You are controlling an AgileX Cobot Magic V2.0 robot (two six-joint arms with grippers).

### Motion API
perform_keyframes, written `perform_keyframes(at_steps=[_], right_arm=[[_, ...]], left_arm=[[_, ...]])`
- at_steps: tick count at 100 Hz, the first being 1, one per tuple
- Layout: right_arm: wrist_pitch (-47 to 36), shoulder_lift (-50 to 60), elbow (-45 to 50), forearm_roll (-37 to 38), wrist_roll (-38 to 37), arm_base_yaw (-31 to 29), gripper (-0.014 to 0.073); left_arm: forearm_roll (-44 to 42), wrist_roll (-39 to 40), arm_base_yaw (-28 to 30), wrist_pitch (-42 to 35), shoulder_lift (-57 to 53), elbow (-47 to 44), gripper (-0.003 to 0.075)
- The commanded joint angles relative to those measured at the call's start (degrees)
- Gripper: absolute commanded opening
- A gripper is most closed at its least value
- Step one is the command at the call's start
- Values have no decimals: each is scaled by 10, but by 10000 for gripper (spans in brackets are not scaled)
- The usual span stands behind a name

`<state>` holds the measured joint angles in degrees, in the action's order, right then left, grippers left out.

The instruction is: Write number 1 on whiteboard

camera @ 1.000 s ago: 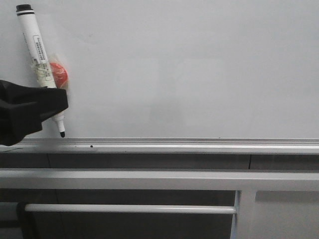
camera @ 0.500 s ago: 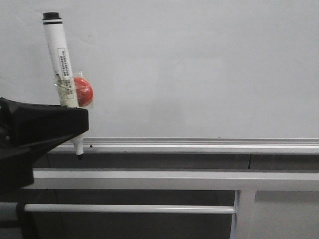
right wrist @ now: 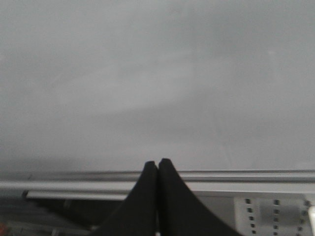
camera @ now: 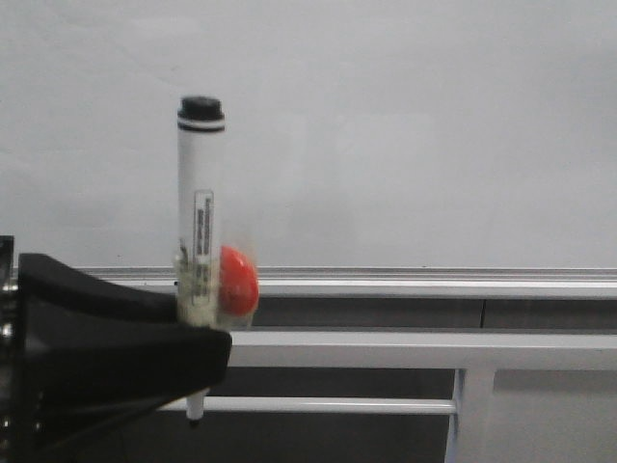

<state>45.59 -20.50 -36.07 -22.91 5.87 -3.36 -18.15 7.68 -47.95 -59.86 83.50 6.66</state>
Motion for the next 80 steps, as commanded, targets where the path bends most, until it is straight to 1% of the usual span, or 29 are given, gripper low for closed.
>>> perform_keyframes(at_steps=[1, 5, 10, 16, 22, 33, 43, 50, 57, 62, 69, 73, 75, 80], right_arm=[[12, -17, -19, -155, 218, 9, -64], [48, -26, -19, -209, 302, 14, -64], [86, -37, -19, -252, 373, 15, -63], [120, -50, -19, -280, 428, 15, -63], [126, -60, -19, -292, 467, 22, -63], [113, -75, -19, -297, 479, 44, -63], [113, -99, -19, -295, 481, 86, -63], [108, -126, -19, -286, 493, 138, -63], [95, -158, -19, -271, 494, 207, -63], [83, -177, -19, -249, 494, 267, -63], [62, -195, -19, -207, 494, 336, -63], [49, -201, -19, -193, 494, 364, -63], [37, -201, -19, -192, 494, 383, -63], [11, -202, -19, -192, 494, 405, -63]], left_arm=[[-19, -1, -4, -28, -12, 6, -20], [-20, -1, -4, -26, -12, 6, -20], [-21, -1, -4, -17, -12, 9, -20], [-27, -1, -4, -1, -12, 14, -20], [-47, -1, -4, 19, -12, 24, -20], [-93, 16, -4, 63, -12, 52, -20], [-136, 33, -4, 143, -19, 89, -20], [-174, 47, -4, 214, -32, 121, -20], [-207, 65, -5, 272, -48, 151, -20], [-221, 83, -5, 304, -61, 167, -20], [-235, 106, -11, 343, -81, 183, -20], [-235, 111, -20, 362, -94, 190, -20], [-235, 111, -26, 383, -102, 194, -20], [-242, 111, -43, 427, -114, 201, -20]])
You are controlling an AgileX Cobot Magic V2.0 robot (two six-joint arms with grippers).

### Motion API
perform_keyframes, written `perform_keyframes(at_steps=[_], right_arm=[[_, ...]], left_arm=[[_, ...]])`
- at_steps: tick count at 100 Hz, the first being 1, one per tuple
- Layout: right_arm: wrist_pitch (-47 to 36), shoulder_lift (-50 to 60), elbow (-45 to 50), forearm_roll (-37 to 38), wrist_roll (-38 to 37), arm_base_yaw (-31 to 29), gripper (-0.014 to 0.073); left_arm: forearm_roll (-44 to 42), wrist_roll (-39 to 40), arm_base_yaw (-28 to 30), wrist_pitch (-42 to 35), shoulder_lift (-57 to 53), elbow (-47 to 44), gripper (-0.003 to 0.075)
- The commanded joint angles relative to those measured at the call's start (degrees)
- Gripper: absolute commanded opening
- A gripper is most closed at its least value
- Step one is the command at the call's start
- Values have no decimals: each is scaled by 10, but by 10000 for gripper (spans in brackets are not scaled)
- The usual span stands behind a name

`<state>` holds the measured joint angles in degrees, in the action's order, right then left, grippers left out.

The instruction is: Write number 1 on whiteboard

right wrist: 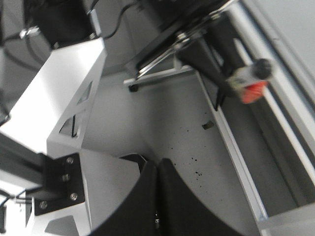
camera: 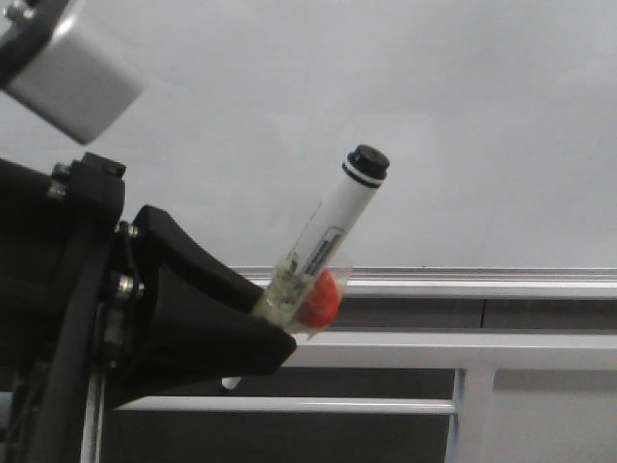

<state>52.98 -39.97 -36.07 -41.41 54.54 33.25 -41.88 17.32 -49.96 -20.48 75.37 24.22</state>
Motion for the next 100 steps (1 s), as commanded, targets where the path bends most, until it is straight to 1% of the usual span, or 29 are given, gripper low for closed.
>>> perform_keyframes(at_steps=[1, 12, 17, 23, 27, 32, 37, 42, 44, 47, 49, 54, 68, 88, 100], right_arm=[[-68, -7, -19, -7, 7, 45, -63], [-146, -7, -19, -7, 7, 72, -63], [-166, -8, -19, -7, 7, 75, -62], [-171, -21, -19, -7, 7, 75, -53], [-164, -27, -19, -7, 7, 75, -21], [-158, -38, -19, -10, 7, 75, 48], [-158, -53, -19, -12, 7, 75, 153], [-160, -65, -19, -12, 7, 75, 299], [-164, -69, -19, -12, 7, 75, 333], [-170, -75, -19, -12, 7, 75, 409], [-174, -80, -19, -12, 7, 75, 447], [-178, -88, -19, -12, 7, 75, 497], [-203, -100, -19, -12, 7, 75, 491], [-281, -106, -19, -12, 7, 75, 490], [-283, -126, -19, -9, 7, 75, 489]], left_arm=[[-9, 14, -25, 51, -36, 27, -20], [-22, 13, -76, 218, -56, 47, -20], [-22, 13, -94, 270, -60, 55, -20], [-22, 13, -112, 300, -66, 60, -20], [-22, 13, -118, 302, -70, 61, -20], [-20, 13, -124, 287, -71, 61, -20], [-19, 13, -125, 266, -72, 61, -20], [-19, 13, -126, 250, -72, 61, -20], [-19, 13, -126, 248, -72, 61, -20], [-19, 13, -126, 247, -72, 62, -20], [-19, 13, -126, 249, -72, 64, -20], [-19, 13, -126, 255, -72, 66, -20], [-21, 13, -126, 261, -72, 84, -20], [-22, 13, -126, 263, -72, 111, -20], [-37, 13, -126, 263, -72, 116, -20]])
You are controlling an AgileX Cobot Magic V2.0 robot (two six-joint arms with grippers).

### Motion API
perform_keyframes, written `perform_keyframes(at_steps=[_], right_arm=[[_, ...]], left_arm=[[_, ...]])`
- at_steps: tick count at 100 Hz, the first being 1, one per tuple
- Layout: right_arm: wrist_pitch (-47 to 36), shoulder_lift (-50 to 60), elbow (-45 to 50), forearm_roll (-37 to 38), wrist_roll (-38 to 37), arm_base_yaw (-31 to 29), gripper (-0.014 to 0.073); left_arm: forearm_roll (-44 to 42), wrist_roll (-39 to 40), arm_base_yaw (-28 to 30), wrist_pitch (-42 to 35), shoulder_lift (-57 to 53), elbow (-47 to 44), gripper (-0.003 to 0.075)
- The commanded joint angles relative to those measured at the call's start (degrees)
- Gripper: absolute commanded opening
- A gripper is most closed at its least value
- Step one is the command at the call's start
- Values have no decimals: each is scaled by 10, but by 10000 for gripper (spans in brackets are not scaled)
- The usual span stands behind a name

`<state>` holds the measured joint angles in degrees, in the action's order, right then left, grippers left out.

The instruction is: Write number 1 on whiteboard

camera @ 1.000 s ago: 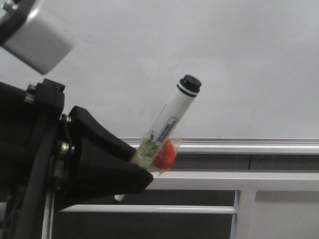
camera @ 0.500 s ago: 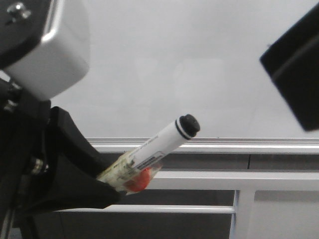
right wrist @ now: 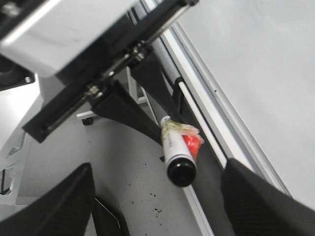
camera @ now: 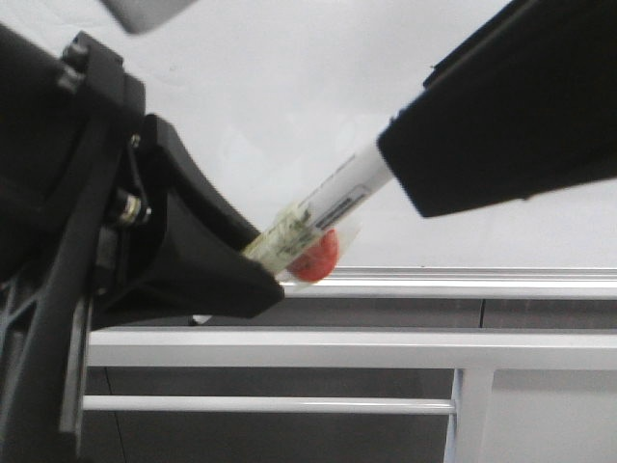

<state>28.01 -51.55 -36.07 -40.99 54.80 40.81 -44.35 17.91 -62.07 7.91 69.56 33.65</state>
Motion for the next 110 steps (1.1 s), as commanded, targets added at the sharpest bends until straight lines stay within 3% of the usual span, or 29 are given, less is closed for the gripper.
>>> perform_keyframes(at_steps=[1, 72, 79, 86, 101, 110], right_arm=[[-33, -11, -19, -13, 5, 0, 489], [-61, -69, -37, -48, 5, 0, 485], [-62, -69, -37, -48, 5, 0, 420], [-62, -69, -37, -48, 5, 0, 294], [-57, -69, -37, -48, 5, 0, -74], [-53, -69, -37, -48, 5, 0, -66]], left_arm=[[-13, 7, -5, -21, -14, 23, -20], [-27, 7, -5, -21, -14, 24, -20], [-30, 7, -5, -21, -14, 24, -20], [-33, 7, -5, -21, -14, 24, -20], [-35, 7, -5, -21, -14, 24, -20], [-47, 7, -5, -21, -14, 24, 13]])
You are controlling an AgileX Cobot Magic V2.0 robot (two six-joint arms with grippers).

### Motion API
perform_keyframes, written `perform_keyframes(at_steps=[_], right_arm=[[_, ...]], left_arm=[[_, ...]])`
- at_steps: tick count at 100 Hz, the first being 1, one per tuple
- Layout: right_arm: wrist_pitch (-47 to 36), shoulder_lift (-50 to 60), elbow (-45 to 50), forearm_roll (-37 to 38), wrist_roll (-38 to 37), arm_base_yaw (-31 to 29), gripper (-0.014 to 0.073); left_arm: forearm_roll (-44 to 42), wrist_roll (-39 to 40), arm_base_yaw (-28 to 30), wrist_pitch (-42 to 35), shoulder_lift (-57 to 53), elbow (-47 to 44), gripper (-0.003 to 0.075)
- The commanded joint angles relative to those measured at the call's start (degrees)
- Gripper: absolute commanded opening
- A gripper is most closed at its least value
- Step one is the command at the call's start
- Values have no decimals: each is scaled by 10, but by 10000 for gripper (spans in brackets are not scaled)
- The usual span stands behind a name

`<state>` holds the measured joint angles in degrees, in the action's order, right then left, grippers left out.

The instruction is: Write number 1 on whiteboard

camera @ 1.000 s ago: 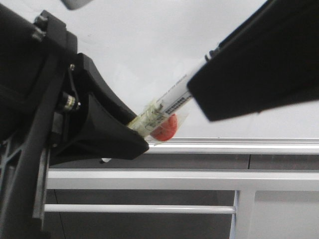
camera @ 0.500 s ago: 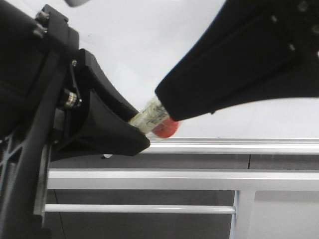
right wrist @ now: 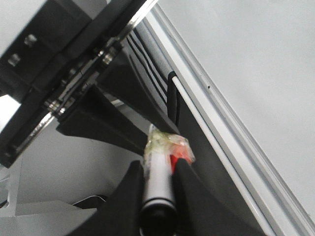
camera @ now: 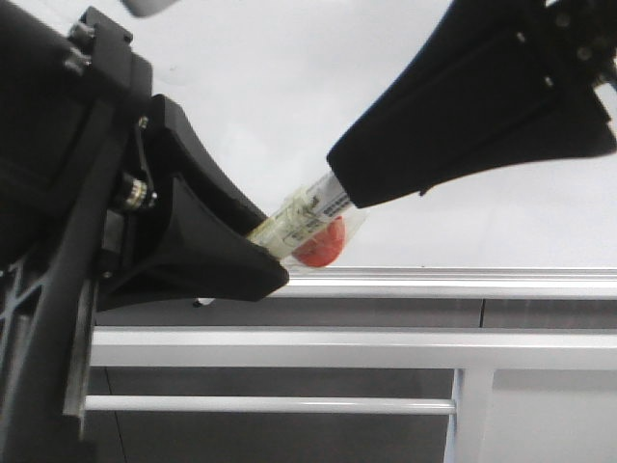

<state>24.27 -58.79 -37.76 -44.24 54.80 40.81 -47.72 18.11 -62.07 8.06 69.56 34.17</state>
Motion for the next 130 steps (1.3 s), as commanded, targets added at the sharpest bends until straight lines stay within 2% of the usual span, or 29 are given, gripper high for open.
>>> perform_keyframes(at_steps=[1, 10, 17, 22, 28, 53, 66, 75, 89, 94, 102, 112, 130], right_arm=[[-16, 3, -20, -16, 5, 0, -66], [-7, 3, -20, -7, 5, 0, -66], [-4, 3, -20, 8, 5, 0, -66], [-6, 3, -20, 11, 5, 0, -66], [-9, 3, -20, 11, 5, 0, -66], [-19, 18, -20, 12, 5, 0, -66], [-26, 46, -20, 15, 5, 0, -66], [-34, 76, -17, 17, 5, 0, -63], [-59, 137, 3, 19, 5, -1, -63], [-59, 159, 11, 19, 5, -1, -63], [-56, 193, 30, 19, -3, -1, -63], [-60, 233, 55, 19, -22, -1, -63], [-91, 285, 106, 19, -22, -1, -63]], left_arm=[[-15, 5, -5, -22, -14, 19, 26], [-17, 5, -5, -26, -14, 19, 155], [-16, 5, -5, -26, -14, 19, 319], [-11, 5, -5, -26, -14, 19, 403], [3, 5, -5, -26, -18, 19, 442], [67, 5, -5, 17, -77, 19, 403], [136, 5, -5, 78, -123, 19, 393], [173, 5, -14, 122, -159, 16, 352], [189, 6, -44, 135, -224, 8, 224], [197, 6, -51, 139, -244, 4, 146], [225, 6, -55, 153, -275, 1, -20], [250, 8, -55, 166, -295, -9, -20], [243, 21, -55, 164, -303, -27, -20]])
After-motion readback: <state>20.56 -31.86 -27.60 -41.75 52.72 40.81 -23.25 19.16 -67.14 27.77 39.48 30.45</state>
